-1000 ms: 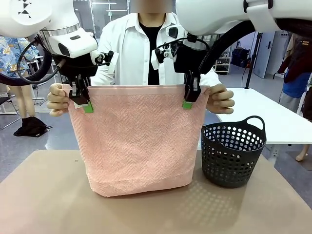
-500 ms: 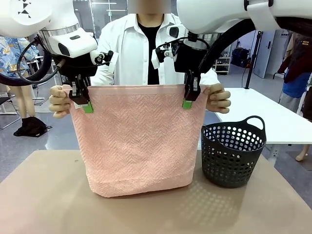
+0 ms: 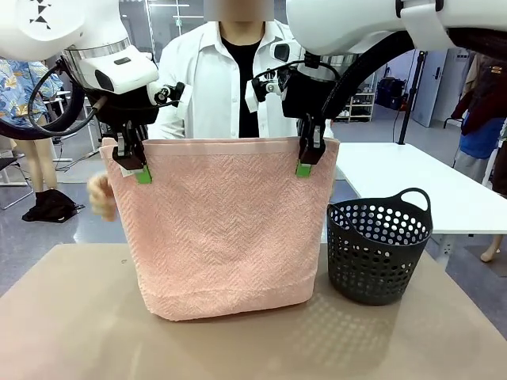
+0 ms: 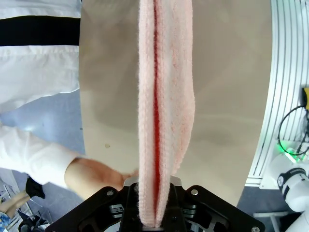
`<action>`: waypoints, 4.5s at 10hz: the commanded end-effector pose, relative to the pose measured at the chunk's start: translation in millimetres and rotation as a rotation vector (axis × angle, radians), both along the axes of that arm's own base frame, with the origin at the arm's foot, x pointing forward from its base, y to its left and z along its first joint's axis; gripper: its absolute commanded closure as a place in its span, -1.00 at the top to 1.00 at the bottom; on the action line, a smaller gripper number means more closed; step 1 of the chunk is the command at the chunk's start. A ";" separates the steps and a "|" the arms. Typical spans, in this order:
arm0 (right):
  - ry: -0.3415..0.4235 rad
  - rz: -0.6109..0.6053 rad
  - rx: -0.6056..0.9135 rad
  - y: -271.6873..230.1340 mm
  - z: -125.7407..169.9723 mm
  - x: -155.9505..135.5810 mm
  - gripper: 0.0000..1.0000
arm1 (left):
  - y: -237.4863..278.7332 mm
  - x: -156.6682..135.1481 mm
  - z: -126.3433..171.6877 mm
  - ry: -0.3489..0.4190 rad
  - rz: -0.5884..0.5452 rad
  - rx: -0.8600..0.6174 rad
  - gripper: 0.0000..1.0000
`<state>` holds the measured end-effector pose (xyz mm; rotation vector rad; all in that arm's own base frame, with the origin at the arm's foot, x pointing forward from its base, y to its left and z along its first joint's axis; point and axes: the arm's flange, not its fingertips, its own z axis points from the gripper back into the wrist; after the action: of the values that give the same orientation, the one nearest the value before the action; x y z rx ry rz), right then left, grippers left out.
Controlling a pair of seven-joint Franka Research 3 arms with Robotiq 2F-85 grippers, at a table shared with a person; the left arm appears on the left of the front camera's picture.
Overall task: Fold the towel.
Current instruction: Release the end of the 100 cm Hotel Towel you were holding.
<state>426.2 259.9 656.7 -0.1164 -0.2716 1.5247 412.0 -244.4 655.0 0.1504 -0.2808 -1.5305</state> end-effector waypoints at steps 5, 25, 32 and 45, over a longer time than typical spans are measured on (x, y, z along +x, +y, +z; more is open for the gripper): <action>0.000 -0.003 0.000 -1.6 0.2 0.8 -1.00 | 1.0 0.5 0.1 0.000 0.002 -0.001 -1.00; 0.000 -0.003 0.000 -1.6 0.2 0.8 -1.00 | 1.0 0.5 0.1 0.000 0.002 -0.001 -1.00; 0.000 -0.003 0.000 -1.6 0.2 0.8 -1.00 | 1.0 0.5 0.1 0.000 0.002 -0.001 -1.00; -0.024 0.004 0.031 -3.6 9.7 -3.0 -0.32 | -2.4 -5.8 11.1 -0.056 -0.012 -0.015 0.81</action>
<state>425.3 260.2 662.1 -0.1207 -0.2860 1.5248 408.6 -247.7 664.0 0.1605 -0.3077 -1.5366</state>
